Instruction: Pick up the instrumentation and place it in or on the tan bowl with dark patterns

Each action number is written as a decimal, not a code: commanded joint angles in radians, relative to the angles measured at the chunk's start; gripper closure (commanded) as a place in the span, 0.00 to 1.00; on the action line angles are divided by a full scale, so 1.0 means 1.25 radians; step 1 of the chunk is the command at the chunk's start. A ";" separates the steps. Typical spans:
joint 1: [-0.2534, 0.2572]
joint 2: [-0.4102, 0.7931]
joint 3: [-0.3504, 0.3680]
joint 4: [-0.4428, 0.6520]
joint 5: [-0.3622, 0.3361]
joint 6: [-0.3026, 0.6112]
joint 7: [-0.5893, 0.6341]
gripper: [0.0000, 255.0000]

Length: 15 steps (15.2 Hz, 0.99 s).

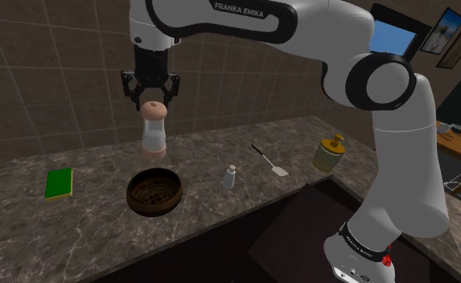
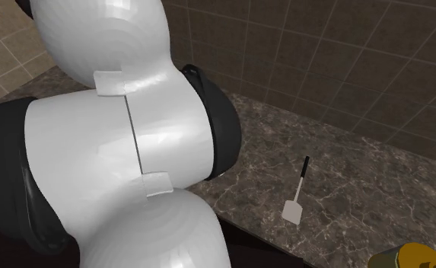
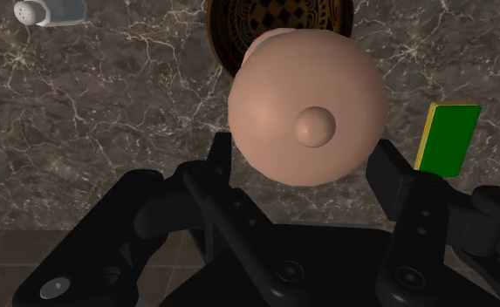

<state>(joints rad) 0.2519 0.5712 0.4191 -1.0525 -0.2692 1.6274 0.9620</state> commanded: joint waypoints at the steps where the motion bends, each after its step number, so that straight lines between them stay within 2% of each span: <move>1: -0.002 -0.001 0.000 -0.023 0.000 0.021 0.004 1.00; 15: -0.029 -0.015 -0.002 -0.199 -0.001 0.180 0.022 1.00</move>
<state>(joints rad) 0.2154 0.5489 0.4180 -1.2919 -0.2687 1.8392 0.9871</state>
